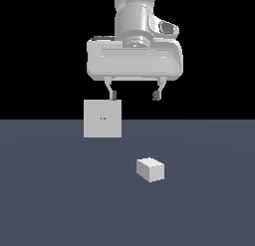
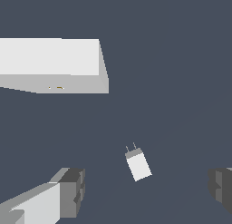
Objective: Plug the charger into the wall socket.
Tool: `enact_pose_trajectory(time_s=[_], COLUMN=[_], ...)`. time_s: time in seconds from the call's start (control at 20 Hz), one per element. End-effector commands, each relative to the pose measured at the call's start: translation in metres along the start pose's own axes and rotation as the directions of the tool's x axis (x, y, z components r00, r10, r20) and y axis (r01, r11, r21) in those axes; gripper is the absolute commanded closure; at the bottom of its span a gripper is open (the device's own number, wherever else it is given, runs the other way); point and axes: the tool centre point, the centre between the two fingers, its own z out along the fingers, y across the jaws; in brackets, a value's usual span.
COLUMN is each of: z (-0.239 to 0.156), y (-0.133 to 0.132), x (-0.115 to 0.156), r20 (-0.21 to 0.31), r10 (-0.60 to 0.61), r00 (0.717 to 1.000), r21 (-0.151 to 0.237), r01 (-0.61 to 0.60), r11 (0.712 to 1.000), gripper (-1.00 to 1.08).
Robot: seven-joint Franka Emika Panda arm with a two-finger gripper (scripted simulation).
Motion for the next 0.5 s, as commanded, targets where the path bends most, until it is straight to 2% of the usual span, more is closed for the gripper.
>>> enact_pose_trajectory(time_s=[0.0,0.45], z=[0.004,0.026], y=[0.001,0.004], x=[-0.004,-0.022], r20=[-0.015,-0.101], r10=[-0.018,-0.123], r00=[1.0,0.987], r21=[0.002,0.01], r01=[0.018,0.125], r11=[1.0,0.992], gripper=[-0.92,-0.92])
